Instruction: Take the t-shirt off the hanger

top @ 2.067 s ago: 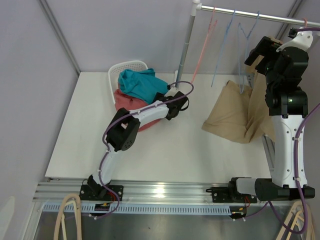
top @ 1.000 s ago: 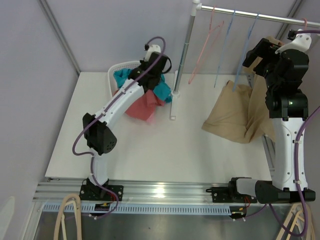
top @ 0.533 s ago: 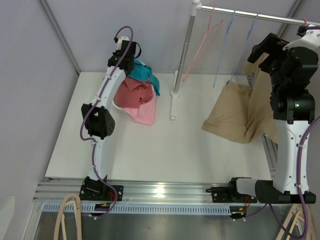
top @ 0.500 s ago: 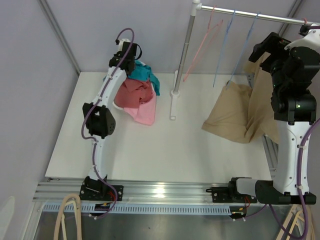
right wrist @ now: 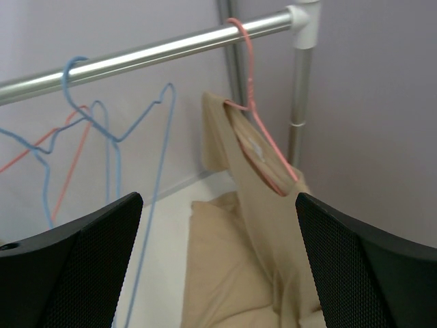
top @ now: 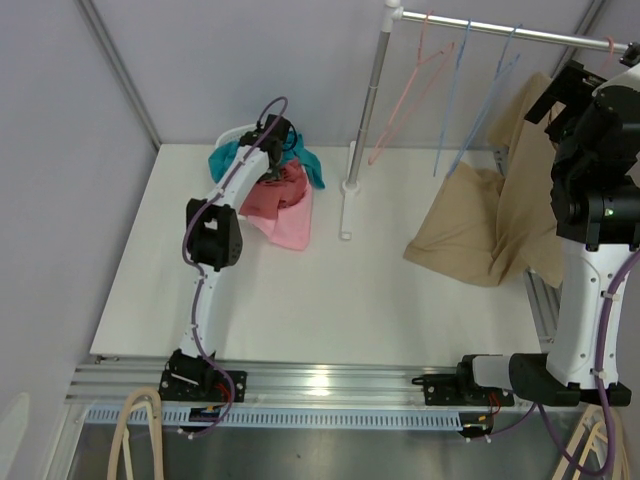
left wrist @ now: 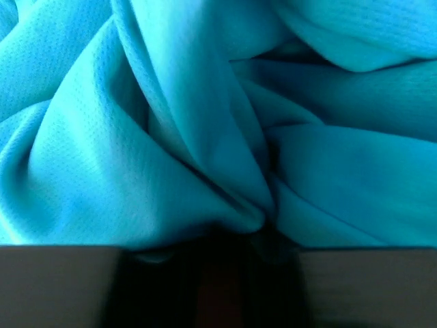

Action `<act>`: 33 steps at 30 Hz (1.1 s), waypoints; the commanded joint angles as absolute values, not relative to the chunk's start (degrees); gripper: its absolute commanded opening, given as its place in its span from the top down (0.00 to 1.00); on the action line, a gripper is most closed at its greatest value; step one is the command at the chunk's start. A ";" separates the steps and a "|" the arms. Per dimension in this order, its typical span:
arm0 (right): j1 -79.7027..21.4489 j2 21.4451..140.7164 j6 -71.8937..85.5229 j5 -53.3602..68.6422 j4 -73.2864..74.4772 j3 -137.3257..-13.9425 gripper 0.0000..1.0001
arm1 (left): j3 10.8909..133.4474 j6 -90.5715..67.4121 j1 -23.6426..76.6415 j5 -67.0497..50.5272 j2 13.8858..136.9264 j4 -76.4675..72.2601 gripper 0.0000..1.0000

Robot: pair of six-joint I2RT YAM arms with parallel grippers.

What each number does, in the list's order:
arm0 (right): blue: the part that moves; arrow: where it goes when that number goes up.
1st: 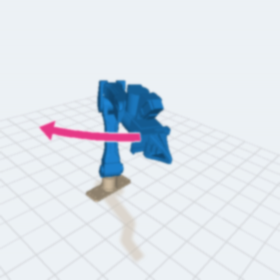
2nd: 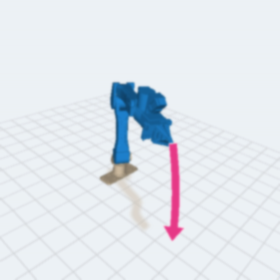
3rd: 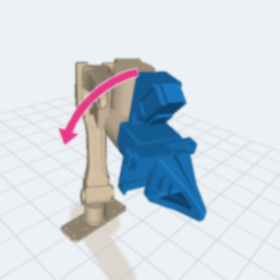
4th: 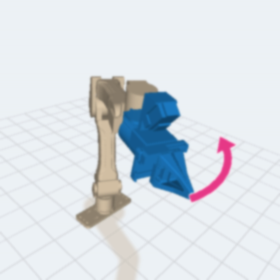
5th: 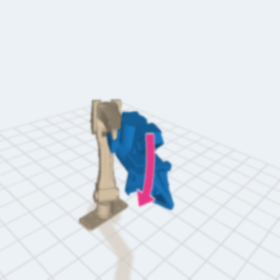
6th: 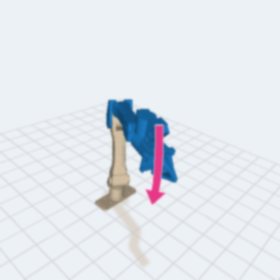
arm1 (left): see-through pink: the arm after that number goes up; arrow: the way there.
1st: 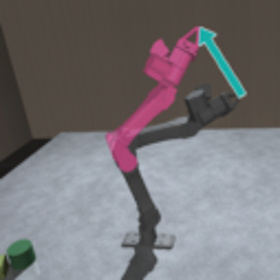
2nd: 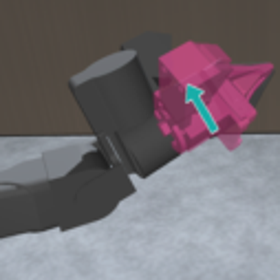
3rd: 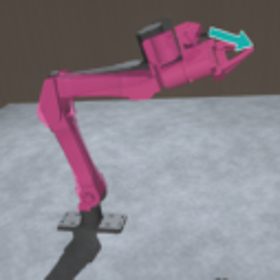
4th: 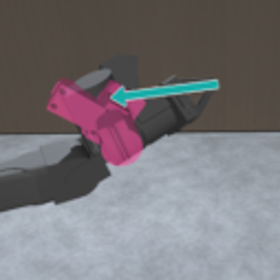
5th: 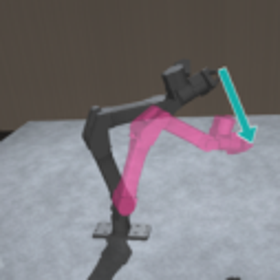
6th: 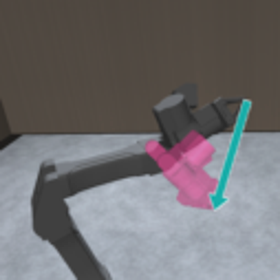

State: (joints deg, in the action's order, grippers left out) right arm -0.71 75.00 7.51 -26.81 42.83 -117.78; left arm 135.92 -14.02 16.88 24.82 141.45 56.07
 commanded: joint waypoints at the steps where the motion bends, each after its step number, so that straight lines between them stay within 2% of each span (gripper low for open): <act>1: 0.52 74.88 2.55 -34.09 43.50 -119.62 0.00 | 134.74 -14.33 17.14 22.41 138.52 58.71 0.61; 3: 2.10 74.97 2.29 -34.19 43.59 -119.36 0.01 | 135.00 -15.11 17.14 22.33 137.64 59.24 0.38; 5: 3.60 74.97 2.02 -33.93 43.16 -118.57 0.01 | 133.52 -15.64 17.14 21.45 134.57 58.28 0.24; 6: 3.86 74.88 1.85 -33.75 42.37 -118.30 0.01 | 132.81 -16.34 17.40 21.53 133.08 57.31 0.02; 10: 4.74 74.44 0.88 -33.66 40.79 -116.90 0.00 | 123.59 -16.35 18.80 23.02 123.42 50.20 0.00; 15: 8.42 75.84 1.05 -29.55 40.69 -117.16 0.00 | 122.96 -14.33 21.79 29.86 114.28 46.06 0.01; 25: 18.36 87.95 4.48 -9.34 47.63 -127.78 0.01 | 122.61 -13.36 24.17 29.01 106.27 41.40 0.00; 33: 18.72 95.36 1.85 -8.44 45.27 -131.22 0.06 | 119.97 -11.95 26.62 30.06 102.13 35.86 0.01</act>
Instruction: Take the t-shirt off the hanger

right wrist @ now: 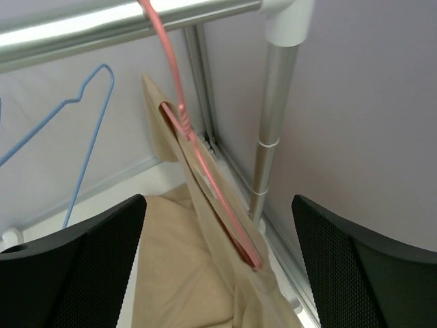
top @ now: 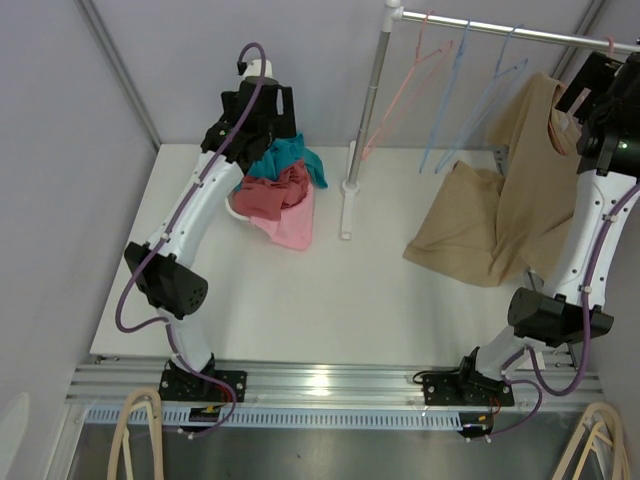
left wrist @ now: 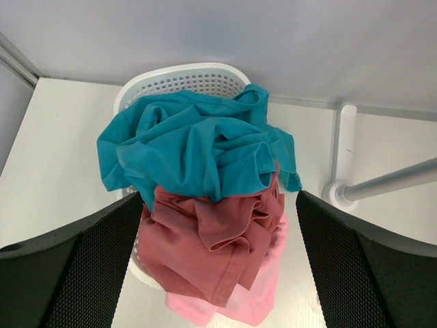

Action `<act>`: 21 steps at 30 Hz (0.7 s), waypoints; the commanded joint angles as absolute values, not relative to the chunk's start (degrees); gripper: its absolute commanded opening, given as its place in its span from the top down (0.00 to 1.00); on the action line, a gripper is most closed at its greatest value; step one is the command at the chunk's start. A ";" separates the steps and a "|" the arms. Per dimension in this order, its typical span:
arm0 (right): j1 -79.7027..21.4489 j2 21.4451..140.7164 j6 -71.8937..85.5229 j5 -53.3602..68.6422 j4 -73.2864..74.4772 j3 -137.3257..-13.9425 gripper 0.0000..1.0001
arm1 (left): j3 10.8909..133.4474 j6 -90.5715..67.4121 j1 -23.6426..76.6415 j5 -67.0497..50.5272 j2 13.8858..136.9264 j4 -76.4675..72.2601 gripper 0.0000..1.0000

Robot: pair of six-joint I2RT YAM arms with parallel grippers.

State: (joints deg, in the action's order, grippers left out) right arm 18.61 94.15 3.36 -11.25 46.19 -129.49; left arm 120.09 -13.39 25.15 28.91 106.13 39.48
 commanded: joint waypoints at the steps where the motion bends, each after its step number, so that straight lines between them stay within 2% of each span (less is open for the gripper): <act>1: 18.72 96.06 1.41 -7.92 45.09 -131.39 0.08 | 120.06 -11.95 26.98 30.23 101.87 35.69 0.00; 10: 18.81 100.28 -1.67 -11.77 40.87 -131.31 0.11 | 119.45 -8.53 30.50 33.75 98.88 31.65 0.01; 12: 18.90 100.46 -1.76 -11.86 39.91 -131.31 0.16 | 119.09 -7.91 31.46 34.88 98.70 30.85 0.01; 14: 19.16 101.25 -1.76 -11.69 39.55 -131.66 0.26 | 119.00 -7.47 32.08 35.68 98.70 30.50 0.00; 17: 19.34 102.48 -1.15 -11.34 39.46 -132.18 0.35 | 118.57 -7.47 32.70 36.47 98.96 30.49 0.00; 18: 19.42 102.83 -1.06 -11.08 39.46 -132.27 0.47 | 119.00 -7.73 32.87 36.65 98.96 30.67 0.00; 19: 19.42 103.18 -0.88 -10.73 39.38 -132.28 0.53 | 118.57 -7.91 32.87 36.82 98.96 30.85 0.01; 21: 19.42 103.53 -0.70 -10.02 39.29 -132.28 0.59 | 118.30 -8.09 33.05 36.91 98.88 31.02 0.01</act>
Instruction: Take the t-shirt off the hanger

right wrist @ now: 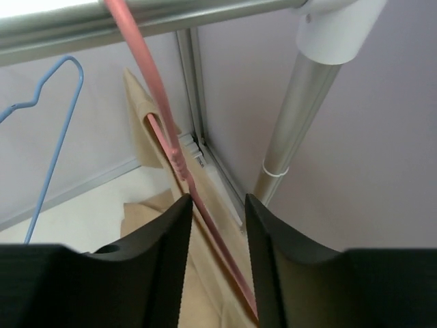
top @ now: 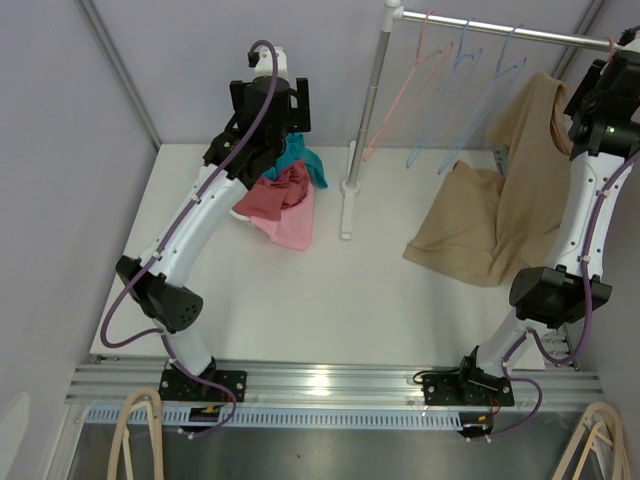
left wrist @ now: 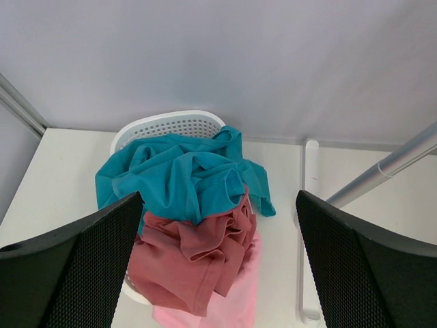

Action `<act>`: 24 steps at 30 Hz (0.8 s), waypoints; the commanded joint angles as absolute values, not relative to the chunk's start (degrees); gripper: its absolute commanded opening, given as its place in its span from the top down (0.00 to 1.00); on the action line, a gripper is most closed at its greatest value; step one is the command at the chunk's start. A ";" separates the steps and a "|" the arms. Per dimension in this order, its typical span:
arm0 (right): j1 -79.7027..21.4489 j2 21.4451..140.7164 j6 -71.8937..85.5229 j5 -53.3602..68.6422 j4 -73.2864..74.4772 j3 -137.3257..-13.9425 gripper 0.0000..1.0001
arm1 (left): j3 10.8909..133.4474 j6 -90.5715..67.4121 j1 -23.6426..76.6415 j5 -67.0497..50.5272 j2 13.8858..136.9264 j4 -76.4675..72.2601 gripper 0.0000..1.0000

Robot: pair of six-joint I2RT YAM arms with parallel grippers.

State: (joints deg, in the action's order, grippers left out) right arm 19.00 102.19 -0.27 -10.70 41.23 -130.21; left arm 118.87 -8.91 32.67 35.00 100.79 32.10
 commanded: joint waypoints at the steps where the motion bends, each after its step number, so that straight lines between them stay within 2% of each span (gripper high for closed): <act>1: 19.34 103.54 -0.70 -9.85 39.37 -132.36 0.60 | 118.30 -8.09 33.13 37.00 98.79 31.03 0.01; 3: 19.42 103.97 -0.53 -9.58 39.81 -132.71 0.62 | 118.39 -8.09 33.22 37.26 98.79 31.38 0.00; 4: 19.42 103.97 -0.44 -9.41 39.90 -132.89 0.71 | 118.39 -8.00 33.31 37.35 98.62 31.55 0.00; 7: 19.51 104.15 -0.26 -8.27 39.82 -133.24 0.90 | 118.30 -8.00 33.40 37.97 98.18 32.08 0.00; 10: 19.51 103.89 -0.26 -7.74 39.46 -133.24 0.98 | 117.51 -7.65 33.57 38.67 97.56 31.91 0.01; 24: 18.99 100.99 2.37 -3.87 37.70 -136.83 1.00 | 115.40 -6.59 34.63 39.99 95.72 30.76 0.00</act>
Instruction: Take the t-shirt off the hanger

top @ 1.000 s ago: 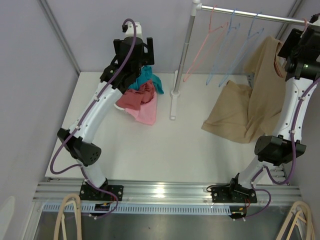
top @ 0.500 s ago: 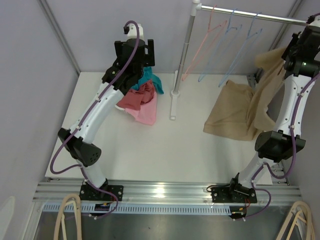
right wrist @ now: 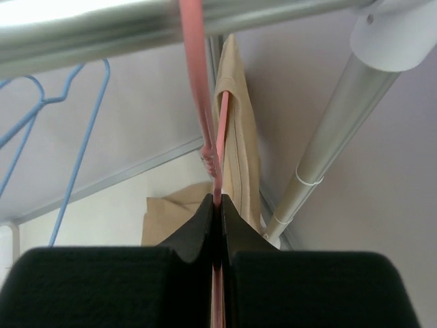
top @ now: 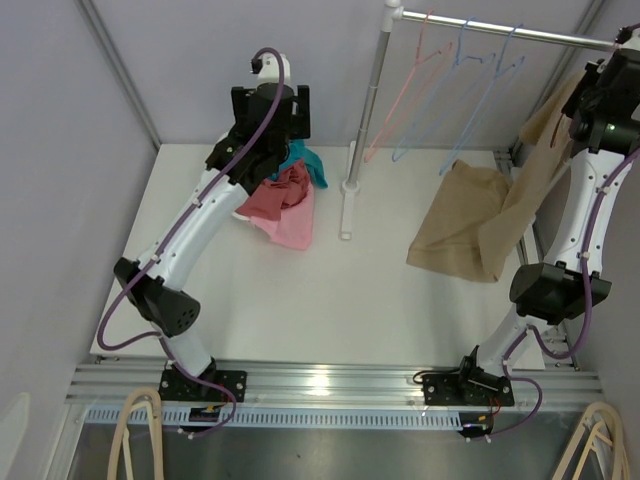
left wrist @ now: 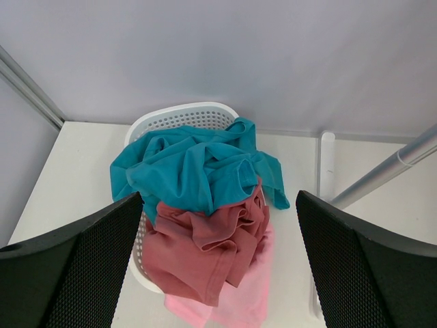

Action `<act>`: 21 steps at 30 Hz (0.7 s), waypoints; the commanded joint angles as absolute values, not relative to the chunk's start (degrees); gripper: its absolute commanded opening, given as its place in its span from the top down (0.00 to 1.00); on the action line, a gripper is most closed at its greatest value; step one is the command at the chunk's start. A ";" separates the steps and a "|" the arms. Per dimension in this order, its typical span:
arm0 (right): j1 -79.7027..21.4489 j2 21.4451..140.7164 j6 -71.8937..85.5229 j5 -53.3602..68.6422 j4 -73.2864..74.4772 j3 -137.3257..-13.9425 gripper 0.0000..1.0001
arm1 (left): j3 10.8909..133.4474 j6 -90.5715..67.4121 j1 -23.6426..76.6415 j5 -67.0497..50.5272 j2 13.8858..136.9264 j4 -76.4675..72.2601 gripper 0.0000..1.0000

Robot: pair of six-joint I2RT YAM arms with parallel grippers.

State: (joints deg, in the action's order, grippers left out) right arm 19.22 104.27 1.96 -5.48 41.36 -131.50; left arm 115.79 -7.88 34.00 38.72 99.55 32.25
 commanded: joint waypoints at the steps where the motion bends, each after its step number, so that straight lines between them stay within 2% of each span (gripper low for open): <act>1: 18.64 100.55 1.94 -3.95 37.88 -137.37 1.00 | 114.79 -6.42 34.72 39.90 95.36 30.50 0.01; 11: 12.48 95.01 -1.32 -8.96 39.80 -136.41 1.00 | 101.70 4.83 41.83 45.62 86.40 12.84 0.01; 15: 11.17 91.68 1.30 -9.40 42.45 -132.55 1.00 | 97.48 2.47 42.98 39.32 82.98 13.80 0.00; 21: 6.77 84.12 3.43 -14.67 40.52 -118.14 1.00 | 85.71 0.53 46.05 28.68 72.97 7.04 0.01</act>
